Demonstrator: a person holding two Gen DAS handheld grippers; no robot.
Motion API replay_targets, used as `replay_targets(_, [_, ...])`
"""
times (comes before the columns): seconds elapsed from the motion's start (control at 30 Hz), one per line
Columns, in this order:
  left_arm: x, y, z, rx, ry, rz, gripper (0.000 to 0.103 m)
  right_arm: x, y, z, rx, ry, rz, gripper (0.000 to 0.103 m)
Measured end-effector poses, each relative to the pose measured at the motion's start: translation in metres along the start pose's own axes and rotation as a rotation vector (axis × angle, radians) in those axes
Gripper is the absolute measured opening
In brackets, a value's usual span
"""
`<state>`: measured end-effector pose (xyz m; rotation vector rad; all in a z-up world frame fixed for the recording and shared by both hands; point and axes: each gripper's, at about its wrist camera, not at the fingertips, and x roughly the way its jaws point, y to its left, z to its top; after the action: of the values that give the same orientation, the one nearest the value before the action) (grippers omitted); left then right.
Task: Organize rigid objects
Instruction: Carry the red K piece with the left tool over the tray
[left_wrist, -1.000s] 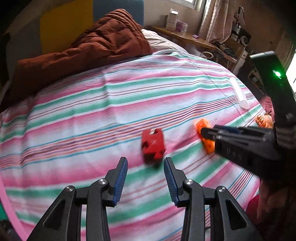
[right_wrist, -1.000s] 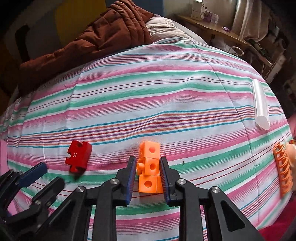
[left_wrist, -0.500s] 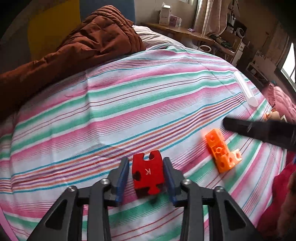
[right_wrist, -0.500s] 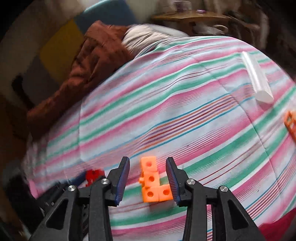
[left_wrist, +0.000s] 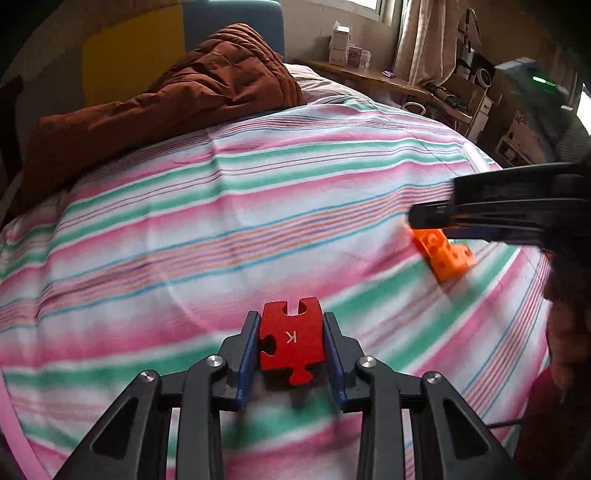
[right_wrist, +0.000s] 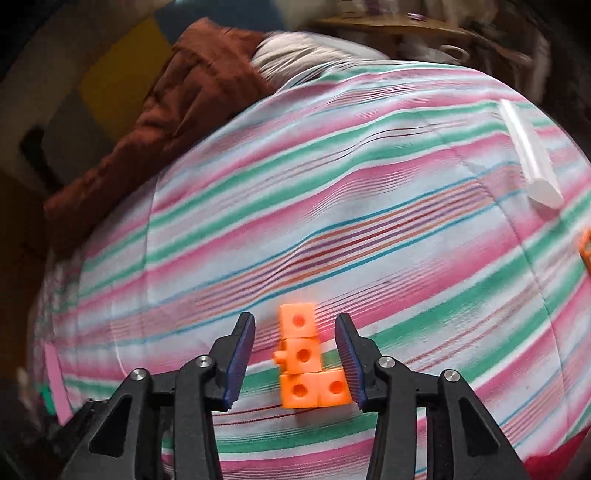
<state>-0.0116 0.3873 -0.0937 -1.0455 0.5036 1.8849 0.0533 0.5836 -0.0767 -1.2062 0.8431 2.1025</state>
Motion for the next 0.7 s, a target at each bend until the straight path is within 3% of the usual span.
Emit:
replay_targets(0.07, [-0.007,0.003,-0.009,-0.011,-0.007,0.006,0.032,0.008,0.013,-0.004,-0.082,0.011,-0.046,0.041])
replay_targets(0.1, [-0.01,0.004,-0.013,-0.017,-0.01,0.007,0.032,0.011,0.02,-0.006,-0.126,0.009,-0.082,0.028])
replay_targets(0.17, [-0.017,0.008,-0.023,-0.029,-0.016,0.014,0.032,0.014,0.033,-0.01,-0.212,0.0,-0.137,0.026])
replay_targets(0.23, [-0.024,0.011,-0.031,-0.042,-0.022,0.025,0.032,0.013,0.04,-0.014,-0.251,0.008,-0.099,0.026])
replay_targets(0.33, [-0.033,0.014,-0.043,-0.05,-0.033,0.048,0.032,0.015,0.06,-0.022,-0.324,0.054,0.035,0.026])
replay_targets(0.43, [-0.039,0.014,-0.051,-0.052,-0.036,0.064,0.032,0.016,0.082,-0.037,-0.446,0.043,0.012,0.027])
replay_targets(0.7, [-0.054,0.019,-0.063,-0.082,-0.035,0.079,0.032,0.019,0.084,-0.042,-0.458,0.035,0.022,0.028])
